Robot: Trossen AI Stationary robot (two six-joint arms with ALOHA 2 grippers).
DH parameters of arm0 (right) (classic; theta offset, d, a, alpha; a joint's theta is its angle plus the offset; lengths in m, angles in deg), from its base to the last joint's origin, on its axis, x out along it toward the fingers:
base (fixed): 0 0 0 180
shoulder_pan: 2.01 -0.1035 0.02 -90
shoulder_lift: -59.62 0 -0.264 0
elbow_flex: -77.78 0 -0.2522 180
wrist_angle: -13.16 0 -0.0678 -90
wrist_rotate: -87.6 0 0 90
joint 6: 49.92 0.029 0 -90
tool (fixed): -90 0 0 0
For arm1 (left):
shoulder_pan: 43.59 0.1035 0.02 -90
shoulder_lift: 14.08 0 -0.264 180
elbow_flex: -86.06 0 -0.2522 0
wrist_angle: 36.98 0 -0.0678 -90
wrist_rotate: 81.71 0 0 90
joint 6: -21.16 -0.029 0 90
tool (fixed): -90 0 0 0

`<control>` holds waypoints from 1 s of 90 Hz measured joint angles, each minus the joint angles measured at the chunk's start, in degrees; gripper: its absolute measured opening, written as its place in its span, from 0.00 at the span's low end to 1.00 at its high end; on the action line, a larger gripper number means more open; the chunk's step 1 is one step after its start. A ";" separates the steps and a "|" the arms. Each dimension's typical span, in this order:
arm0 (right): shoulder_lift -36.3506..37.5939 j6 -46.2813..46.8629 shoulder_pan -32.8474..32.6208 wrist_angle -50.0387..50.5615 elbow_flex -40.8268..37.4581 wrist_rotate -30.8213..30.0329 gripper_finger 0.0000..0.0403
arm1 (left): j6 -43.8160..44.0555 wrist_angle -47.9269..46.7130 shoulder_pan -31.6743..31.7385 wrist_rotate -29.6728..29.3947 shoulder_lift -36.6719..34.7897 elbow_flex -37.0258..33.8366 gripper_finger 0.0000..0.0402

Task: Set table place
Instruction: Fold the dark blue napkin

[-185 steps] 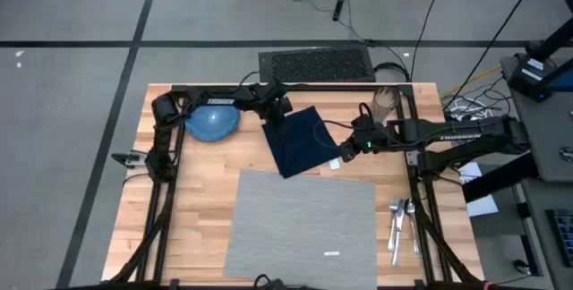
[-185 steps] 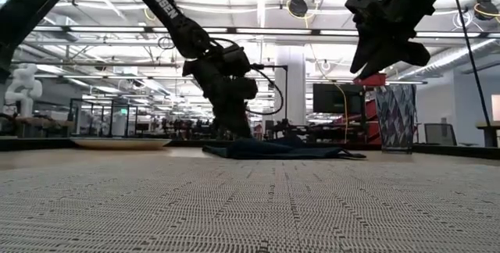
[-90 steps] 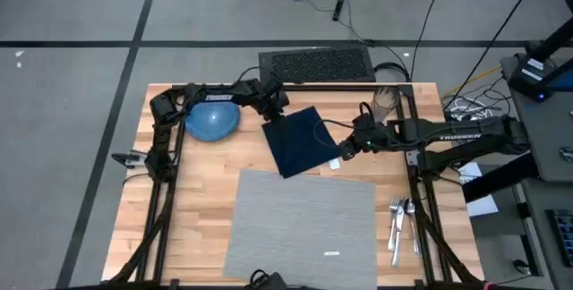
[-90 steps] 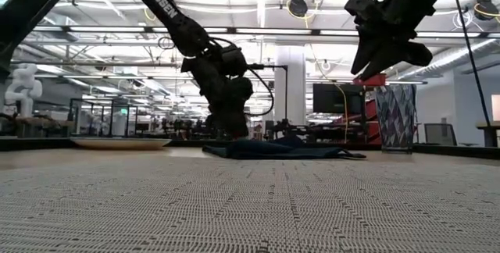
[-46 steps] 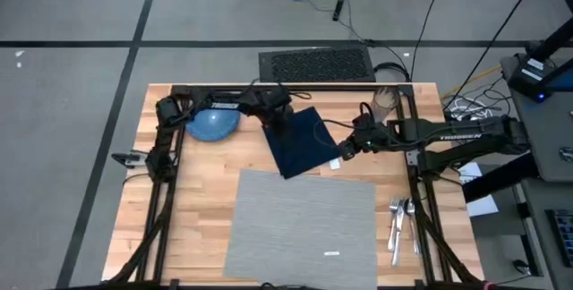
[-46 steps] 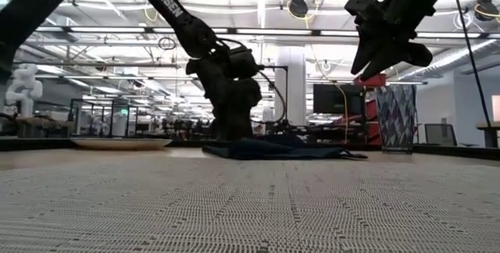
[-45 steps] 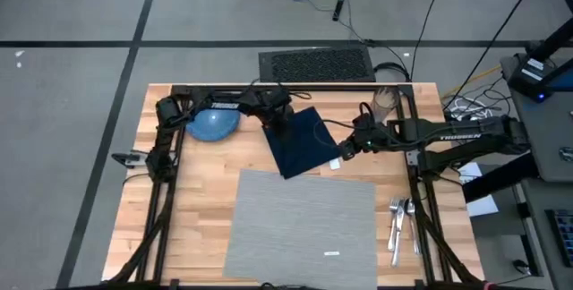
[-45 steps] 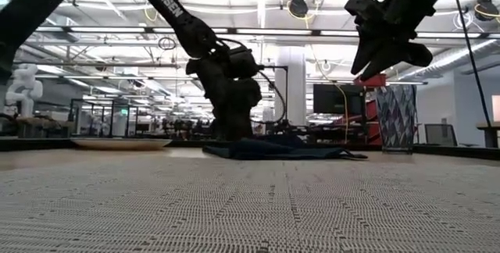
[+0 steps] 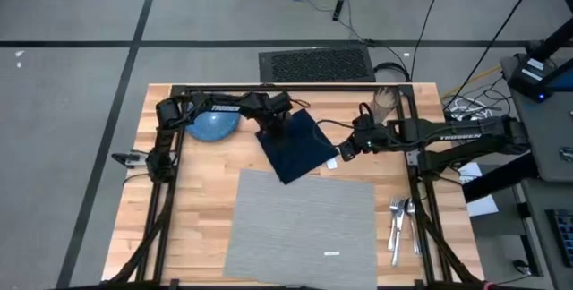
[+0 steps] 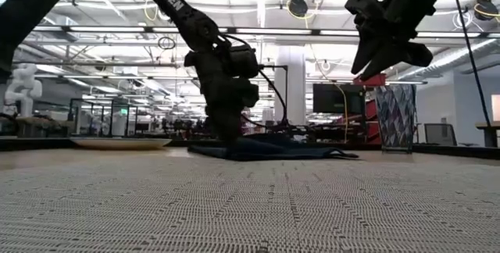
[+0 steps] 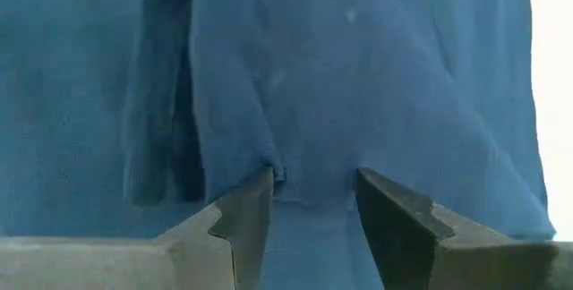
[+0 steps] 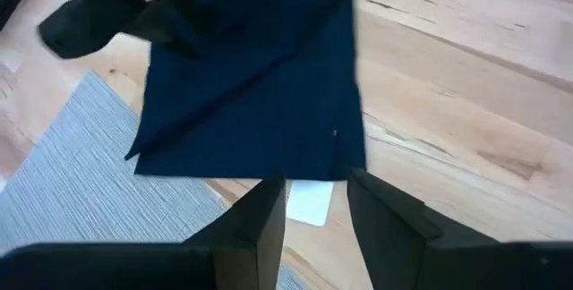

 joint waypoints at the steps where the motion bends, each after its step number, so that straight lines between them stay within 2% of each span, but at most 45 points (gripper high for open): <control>1: 0.00 -0.01 0.00 0.00 0.01 0.00 0.27 | -0.12 -0.40 -0.13 0.06 -0.01 0.00 0.38; 42: 0.00 0.44 0.00 0.00 0.00 1.55 0.27 | -10.75 -19.01 -3.64 0.85 -0.11 -1.26 0.37; 59: 0.00 -0.05 0.00 -0.06 -0.01 1.55 0.27 | -7.96 -16.66 -1.42 4.48 -1.65 -1.60 0.37; 71: 0.00 -0.16 0.00 -0.09 0.01 1.53 0.27 | -3.36 -12.50 0.57 4.39 -6.41 -1.58 0.37; 90: 0.02 -0.82 0.00 -0.11 0.01 1.53 0.27 | 1.86 -6.34 1.99 -3.30 -11.41 -1.70 0.37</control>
